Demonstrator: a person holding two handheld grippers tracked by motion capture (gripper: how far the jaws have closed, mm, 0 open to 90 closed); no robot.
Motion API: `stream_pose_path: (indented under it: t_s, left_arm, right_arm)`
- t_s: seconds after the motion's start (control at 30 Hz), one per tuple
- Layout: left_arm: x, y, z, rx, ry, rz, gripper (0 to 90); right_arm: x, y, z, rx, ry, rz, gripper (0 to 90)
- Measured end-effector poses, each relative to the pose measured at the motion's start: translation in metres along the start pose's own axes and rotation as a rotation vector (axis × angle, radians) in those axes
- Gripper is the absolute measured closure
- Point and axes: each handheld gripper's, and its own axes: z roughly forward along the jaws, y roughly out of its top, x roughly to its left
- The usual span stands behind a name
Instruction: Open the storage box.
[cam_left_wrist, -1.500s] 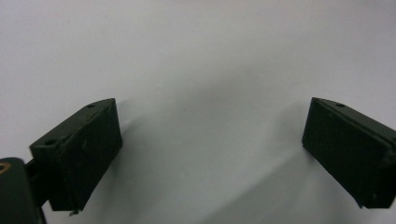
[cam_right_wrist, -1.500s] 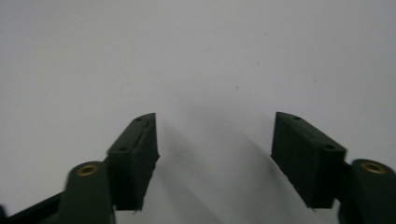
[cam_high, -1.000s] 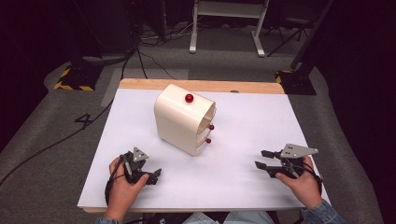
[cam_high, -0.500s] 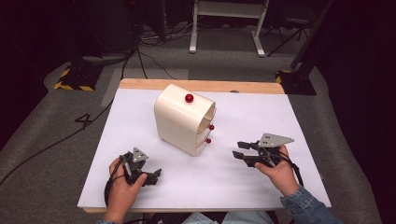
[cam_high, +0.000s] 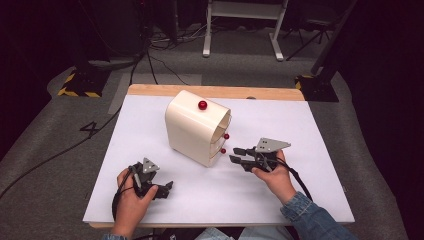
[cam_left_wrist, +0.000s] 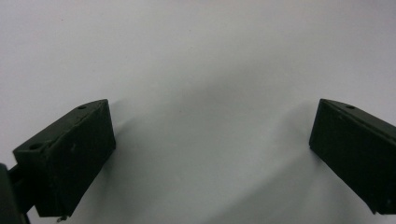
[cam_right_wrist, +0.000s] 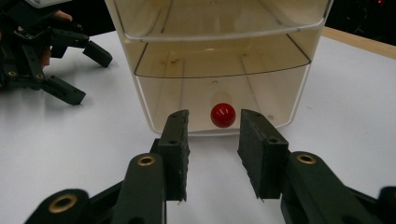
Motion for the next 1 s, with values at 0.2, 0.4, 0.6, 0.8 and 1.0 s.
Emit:
stream_pose_path:
  t_s: [0.2, 0.4, 0.6, 0.8, 1.0]
  left_arm:
    - [0.000, 0.000, 0.000, 0.002, 0.000, 0.001, 0.2]
    - [0.000, 0.000, 0.000, 0.002, -0.001, 0.000, 0.2]
    - [0.000, 0.000, 0.000, 0.000, 0.000, 0.000, 0.2]
    - [0.000, 0.000, 0.000, 0.002, -0.001, -0.001, 0.1]
    - [0.000, 0.000, 0.000, 0.002, -0.001, -0.002, 0.1]
  right_arm:
    - [-0.006, -0.002, 0.016, 0.013, -0.001, 0.004, 64.2]
    - [-0.009, -0.004, 0.028, 0.029, 0.003, 0.004, 64.2]
    - [-0.012, -0.007, 0.040, 0.035, 0.018, 0.007, 72.9]
    - [-0.012, -0.007, 0.039, 0.034, 0.021, -0.012, 74.3]
    - [-0.011, -0.007, 0.038, 0.034, 0.019, -0.007, 74.6]
